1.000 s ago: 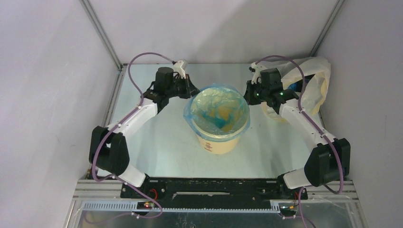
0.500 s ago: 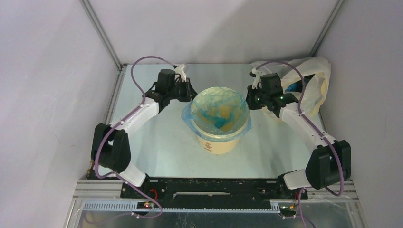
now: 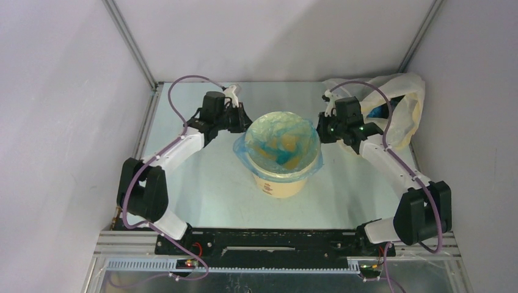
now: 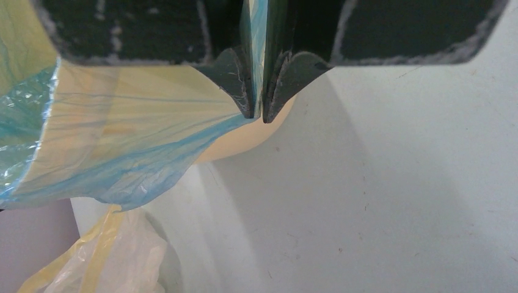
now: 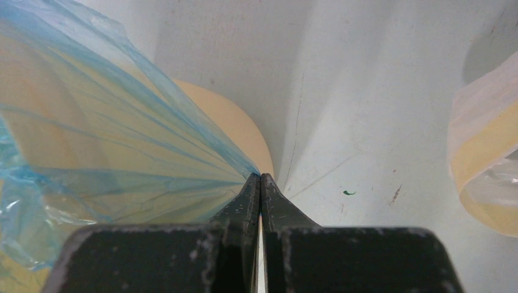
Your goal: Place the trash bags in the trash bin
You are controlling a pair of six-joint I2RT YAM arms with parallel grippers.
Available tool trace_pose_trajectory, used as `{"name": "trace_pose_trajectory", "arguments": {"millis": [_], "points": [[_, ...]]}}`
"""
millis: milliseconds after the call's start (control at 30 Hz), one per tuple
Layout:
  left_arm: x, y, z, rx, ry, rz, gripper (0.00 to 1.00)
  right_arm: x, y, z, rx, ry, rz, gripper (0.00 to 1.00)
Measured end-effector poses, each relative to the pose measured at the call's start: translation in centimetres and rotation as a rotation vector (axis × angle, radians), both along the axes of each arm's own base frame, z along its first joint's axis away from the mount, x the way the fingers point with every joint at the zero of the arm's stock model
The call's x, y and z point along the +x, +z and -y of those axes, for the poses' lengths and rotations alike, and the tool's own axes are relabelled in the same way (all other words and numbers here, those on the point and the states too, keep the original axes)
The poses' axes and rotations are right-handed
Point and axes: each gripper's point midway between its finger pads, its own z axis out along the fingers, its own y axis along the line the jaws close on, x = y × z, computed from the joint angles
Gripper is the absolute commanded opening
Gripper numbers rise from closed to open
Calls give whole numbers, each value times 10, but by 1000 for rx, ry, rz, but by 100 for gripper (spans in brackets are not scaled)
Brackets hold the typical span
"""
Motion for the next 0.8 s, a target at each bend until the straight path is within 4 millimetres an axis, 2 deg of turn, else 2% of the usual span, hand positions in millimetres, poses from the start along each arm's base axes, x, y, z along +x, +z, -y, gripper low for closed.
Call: {"name": "trace_pose_trajectory", "arguments": {"millis": [333, 667, 733, 767, 800], "points": [[-3, -18, -2, -5, 20, -27, 17, 1, -13, 0, 5, -17, -16, 0], [-6, -31, -4, -8, 36, -43, 16, -11, -45, 2, 14, -38, -74, 0], [-6, -33, -5, -4, 41, -45, 24, -11, -45, 2, 15, -39, -71, 0], [-6, -33, -5, -3, 43, -44, 29, -10, -44, 2, 17, -39, -67, 3], [-5, -32, -6, -1, 51, -42, 32, -9, -43, 2, 19, -41, -61, 12]]}}
